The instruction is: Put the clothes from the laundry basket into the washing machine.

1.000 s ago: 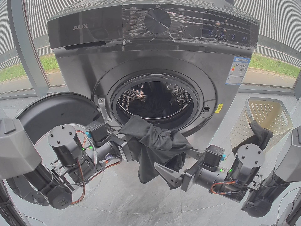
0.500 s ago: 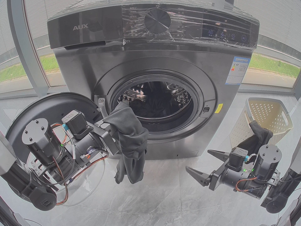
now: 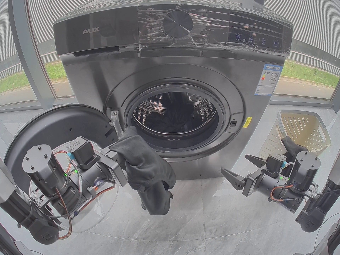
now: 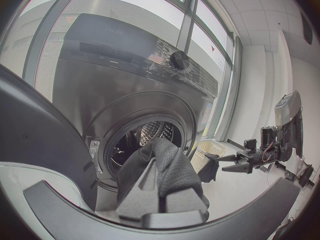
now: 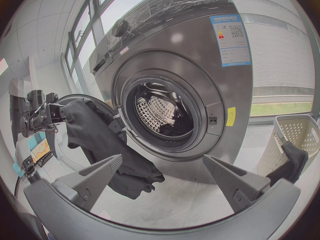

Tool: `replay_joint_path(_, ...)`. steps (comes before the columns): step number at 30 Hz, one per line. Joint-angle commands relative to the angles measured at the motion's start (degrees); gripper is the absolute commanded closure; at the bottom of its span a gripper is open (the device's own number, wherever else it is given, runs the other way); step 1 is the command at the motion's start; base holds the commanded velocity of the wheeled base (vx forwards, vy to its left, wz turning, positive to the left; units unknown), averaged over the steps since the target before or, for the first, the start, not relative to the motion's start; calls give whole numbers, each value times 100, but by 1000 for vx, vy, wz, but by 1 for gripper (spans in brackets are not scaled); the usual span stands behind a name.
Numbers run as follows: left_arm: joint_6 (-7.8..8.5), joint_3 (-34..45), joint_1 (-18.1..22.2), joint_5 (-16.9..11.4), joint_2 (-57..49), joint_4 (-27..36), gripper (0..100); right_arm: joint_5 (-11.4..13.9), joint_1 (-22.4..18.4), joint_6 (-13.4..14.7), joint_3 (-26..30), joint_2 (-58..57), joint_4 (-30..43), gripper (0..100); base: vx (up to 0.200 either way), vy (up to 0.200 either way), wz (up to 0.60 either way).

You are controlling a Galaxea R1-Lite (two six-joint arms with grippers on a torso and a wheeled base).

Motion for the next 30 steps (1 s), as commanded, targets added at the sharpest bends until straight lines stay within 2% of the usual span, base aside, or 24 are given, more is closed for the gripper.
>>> replay_joint_path(1, 33, 152, -67, 15, 43, -5, 100, -9, -48, 8, -19, 34, -3, 0, 0, 0, 0)
replay_joint_path(5, -55, 135, -50, 15, 158, -5, 100, -18, -48, 17, -10, 42, -3, 0, 0, 0, 0)
replay_joint_path(11, -37, 126, -50, 24, 281, -5, 100, -18, -39, 17, -19, 42, -3, 0, 200, 0, 0)
replay_joint_path(15, 15, 152, -67, 41, 377, -5, 100, -18, -39, 17, -19, 42, -3, 0, 0, 0, 0)
replay_joint_path(20, -2, 161, -85, 33, 386, -5, 100, -18, -21, 17, -10, 42, -3, 0, 0, 0, 0)
replay_joint_path(22, -37, 135, -94, 33, 395, -5, 100, -18, -12, 17, -19, 42, -3, 0, 200, 0, 0)
replay_joint_path(26, 15, 152, -102, 41, 448, -14, 100, -18, -12, 17, -1, 42, -3, 0, 200, 0, 0)
replay_joint_path(30, -55, 161, -173, 112, 404, -14, 100, -18, -30, 26, -1, 42, -3, 0, 0, 0, 0)
